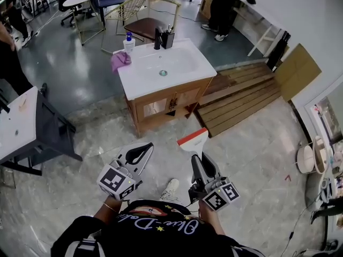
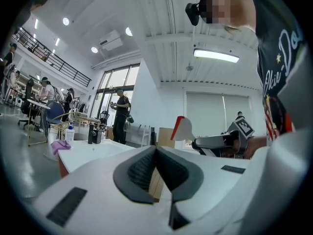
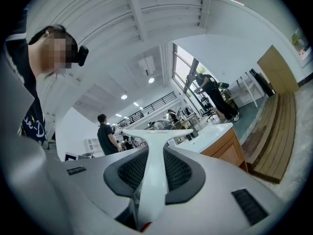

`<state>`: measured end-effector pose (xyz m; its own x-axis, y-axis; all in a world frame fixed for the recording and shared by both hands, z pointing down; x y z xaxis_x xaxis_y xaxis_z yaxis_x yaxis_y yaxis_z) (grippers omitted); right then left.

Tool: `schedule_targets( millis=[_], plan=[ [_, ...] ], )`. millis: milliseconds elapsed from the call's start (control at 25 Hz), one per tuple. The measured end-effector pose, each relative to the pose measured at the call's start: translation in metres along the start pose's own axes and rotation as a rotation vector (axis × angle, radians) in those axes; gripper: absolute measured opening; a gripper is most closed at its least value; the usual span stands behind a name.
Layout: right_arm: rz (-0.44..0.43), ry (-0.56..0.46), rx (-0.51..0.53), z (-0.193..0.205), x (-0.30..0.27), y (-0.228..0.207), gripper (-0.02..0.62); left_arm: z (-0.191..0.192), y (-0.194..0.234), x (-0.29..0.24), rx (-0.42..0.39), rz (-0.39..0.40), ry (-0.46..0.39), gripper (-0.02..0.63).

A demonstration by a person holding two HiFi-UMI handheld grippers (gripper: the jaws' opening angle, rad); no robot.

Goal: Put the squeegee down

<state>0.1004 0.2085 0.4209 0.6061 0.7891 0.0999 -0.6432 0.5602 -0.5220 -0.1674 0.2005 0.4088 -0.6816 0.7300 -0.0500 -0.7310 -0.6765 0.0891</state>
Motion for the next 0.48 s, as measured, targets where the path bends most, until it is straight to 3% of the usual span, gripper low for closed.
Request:
schedule_targets(
  millis=[480],
  plan=[
    [-0.019,0.001,-0.017,-0.013,-0.017,-0.031,0.109,-0.004,0.007,-0.030,-0.004,-0.026,0.004,-0.003]
  ],
)
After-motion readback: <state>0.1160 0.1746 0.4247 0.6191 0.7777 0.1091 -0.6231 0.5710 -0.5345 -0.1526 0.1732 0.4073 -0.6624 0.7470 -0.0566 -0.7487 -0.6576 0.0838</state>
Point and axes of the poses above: the fingertips, and each gripper's own axes: x backward along the fingers, y to its left, z out of its underside, the point moved 9 cm from there along x, backward along the fingers, and after that the axes turned 2 degrees about -x, right-handed, at the moved point
